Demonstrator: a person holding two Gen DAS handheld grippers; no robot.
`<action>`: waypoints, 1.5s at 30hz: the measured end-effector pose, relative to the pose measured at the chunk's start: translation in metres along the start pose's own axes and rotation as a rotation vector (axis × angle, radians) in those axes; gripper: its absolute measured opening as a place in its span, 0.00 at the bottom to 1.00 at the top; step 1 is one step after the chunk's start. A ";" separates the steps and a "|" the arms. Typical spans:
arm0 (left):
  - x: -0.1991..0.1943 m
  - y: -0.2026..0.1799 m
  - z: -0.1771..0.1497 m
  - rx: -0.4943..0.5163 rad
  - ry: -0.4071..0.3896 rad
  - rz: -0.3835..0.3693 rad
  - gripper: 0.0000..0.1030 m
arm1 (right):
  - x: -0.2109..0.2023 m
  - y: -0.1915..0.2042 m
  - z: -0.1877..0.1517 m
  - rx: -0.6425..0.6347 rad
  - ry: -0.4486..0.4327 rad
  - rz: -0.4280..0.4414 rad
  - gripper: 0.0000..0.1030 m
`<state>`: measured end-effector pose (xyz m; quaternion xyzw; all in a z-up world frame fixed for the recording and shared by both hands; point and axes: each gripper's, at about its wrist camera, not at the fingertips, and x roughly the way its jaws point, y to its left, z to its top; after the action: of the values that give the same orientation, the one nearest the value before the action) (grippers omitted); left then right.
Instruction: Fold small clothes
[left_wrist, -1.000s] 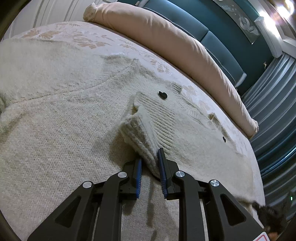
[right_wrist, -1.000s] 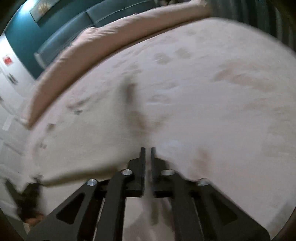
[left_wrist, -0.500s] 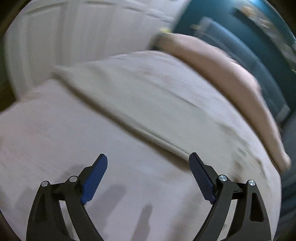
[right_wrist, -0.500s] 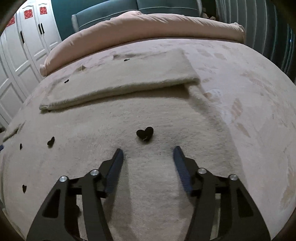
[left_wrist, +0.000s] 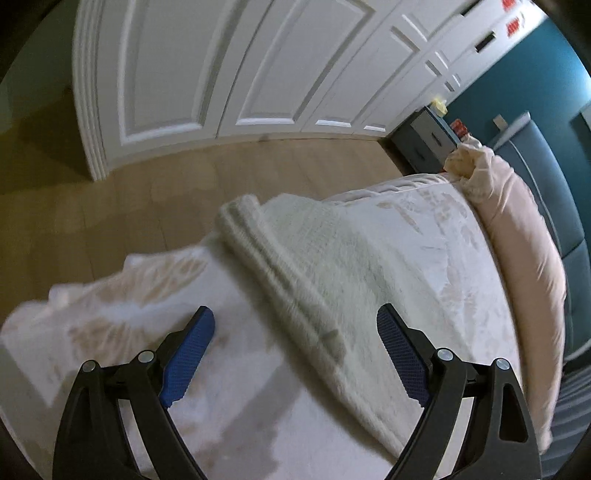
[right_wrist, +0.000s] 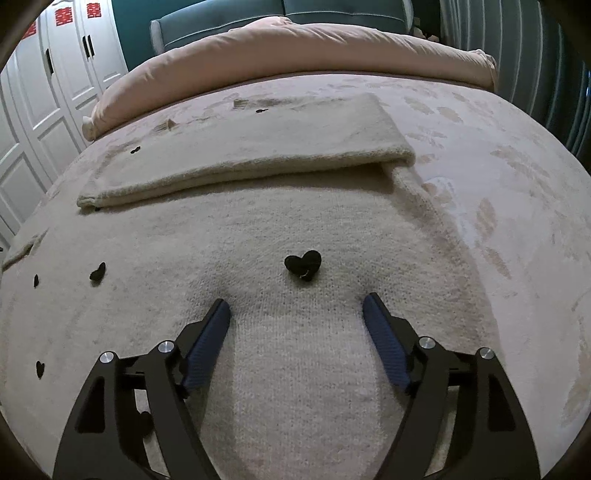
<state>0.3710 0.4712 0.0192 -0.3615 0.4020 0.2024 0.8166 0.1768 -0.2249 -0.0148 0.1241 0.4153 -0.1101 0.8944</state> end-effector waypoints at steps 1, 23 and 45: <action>0.000 -0.004 -0.002 0.012 -0.004 -0.001 0.62 | 0.000 0.001 0.000 0.000 -0.001 -0.001 0.71; -0.135 -0.356 -0.362 0.879 0.167 -0.570 0.17 | -0.002 -0.004 -0.002 0.052 -0.022 0.111 0.83; -0.039 -0.177 -0.218 0.160 0.268 -0.407 0.43 | 0.019 0.002 0.094 0.325 0.036 0.288 0.80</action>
<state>0.3468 0.1893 0.0359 -0.3926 0.4403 -0.0481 0.8060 0.2569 -0.2548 0.0294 0.3267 0.3858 -0.0442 0.8617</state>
